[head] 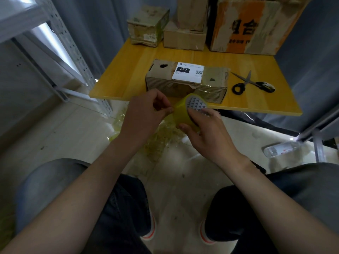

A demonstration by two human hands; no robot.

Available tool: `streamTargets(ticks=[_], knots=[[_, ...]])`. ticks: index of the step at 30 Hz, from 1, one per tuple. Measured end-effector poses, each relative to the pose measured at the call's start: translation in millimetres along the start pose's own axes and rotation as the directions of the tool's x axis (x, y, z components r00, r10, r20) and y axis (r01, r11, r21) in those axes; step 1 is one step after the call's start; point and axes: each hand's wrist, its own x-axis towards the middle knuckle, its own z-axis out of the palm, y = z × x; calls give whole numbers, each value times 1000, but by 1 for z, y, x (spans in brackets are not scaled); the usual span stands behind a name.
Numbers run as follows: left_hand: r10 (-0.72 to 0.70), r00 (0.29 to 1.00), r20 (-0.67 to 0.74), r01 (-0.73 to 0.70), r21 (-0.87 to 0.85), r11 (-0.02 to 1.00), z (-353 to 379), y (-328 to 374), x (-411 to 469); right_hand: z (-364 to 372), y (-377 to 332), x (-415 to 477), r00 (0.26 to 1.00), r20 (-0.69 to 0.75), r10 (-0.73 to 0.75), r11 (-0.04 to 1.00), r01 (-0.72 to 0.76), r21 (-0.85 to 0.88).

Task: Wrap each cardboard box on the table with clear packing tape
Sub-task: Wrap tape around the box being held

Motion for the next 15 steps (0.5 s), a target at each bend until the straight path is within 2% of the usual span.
streamTargets(ticks=[6, 15], knots=[[50, 998, 45, -52, 65, 996, 4, -2, -2, 3, 1, 0, 1000, 16, 17, 1000, -17, 5], [3, 997, 74, -2, -19, 1000, 10, -6, -2, 9, 5, 1, 998, 47, 37, 998, -39, 42]])
